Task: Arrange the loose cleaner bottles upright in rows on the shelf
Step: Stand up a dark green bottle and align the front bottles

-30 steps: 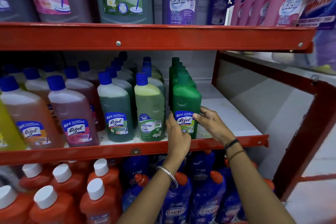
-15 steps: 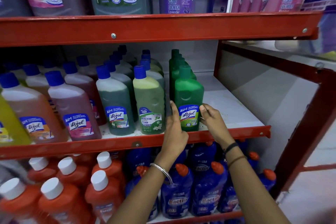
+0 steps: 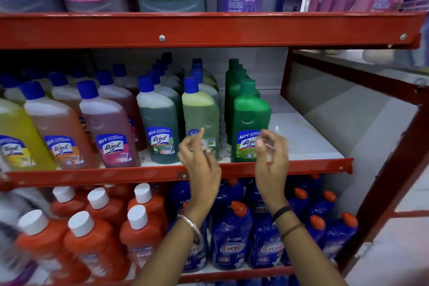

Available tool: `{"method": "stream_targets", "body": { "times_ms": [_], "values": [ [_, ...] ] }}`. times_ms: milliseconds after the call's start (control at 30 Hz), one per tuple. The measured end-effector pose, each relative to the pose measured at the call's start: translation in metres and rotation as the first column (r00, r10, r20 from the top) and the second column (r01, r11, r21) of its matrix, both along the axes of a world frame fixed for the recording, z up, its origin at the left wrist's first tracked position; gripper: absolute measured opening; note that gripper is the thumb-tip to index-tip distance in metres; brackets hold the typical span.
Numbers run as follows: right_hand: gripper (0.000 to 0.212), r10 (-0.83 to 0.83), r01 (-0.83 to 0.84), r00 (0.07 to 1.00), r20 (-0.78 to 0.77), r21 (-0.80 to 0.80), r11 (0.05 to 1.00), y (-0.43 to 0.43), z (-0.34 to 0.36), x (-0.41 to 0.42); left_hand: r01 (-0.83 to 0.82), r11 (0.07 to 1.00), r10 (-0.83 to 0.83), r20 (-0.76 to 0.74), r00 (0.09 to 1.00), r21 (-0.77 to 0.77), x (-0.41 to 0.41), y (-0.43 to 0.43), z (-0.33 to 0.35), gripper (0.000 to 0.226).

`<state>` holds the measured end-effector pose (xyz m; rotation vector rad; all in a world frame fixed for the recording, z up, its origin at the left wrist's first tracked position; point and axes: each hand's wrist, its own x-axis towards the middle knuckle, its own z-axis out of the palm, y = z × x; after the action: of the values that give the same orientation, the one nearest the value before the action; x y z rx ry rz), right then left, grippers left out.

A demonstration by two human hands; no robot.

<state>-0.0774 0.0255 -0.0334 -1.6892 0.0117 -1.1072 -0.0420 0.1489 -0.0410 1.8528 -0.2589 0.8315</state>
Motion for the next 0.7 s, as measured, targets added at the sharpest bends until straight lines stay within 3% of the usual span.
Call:
{"method": "stream_targets", "body": {
  "times_ms": [67, 133, 267, 433, 700],
  "values": [
    [0.035, 0.187, -0.204, 0.973, -0.138, -0.114, 0.972, 0.025, -0.001, 0.001, 0.021, 0.999, -0.021, -0.002, 1.000, -0.040, 0.012, 0.018, 0.000, 0.050],
    [0.047, 0.289, -0.345, 0.905, -0.313, -0.142, 0.928, 0.044, -0.004, 0.009, 0.150, 0.987, -0.155, -0.100, 0.983, -0.056, 0.020, 0.029, 0.000, 0.051],
    [0.061, 0.246, -0.394, 0.813, -0.528, -0.186, 0.900, 0.063, -0.002, 0.031, 0.304, 0.952, -0.294, -0.188, 0.937, 0.026, 0.027, 0.043, -0.002, 0.059],
    [0.064, 0.182, -0.322, 0.816, -0.549, -0.170, 0.931, 0.064, 0.007, 0.039, 0.284, 0.946, -0.243, -0.240, 0.940, 0.155, 0.032, 0.047, -0.005, 0.057],
    [0.060, 0.108, -0.259, 0.851, -0.514, -0.231, 0.938, 0.059, 0.001, 0.033, 0.226, 0.957, -0.198, -0.162, 0.967, 0.182, 0.017, 0.044, -0.014, 0.064]
  ]
}}
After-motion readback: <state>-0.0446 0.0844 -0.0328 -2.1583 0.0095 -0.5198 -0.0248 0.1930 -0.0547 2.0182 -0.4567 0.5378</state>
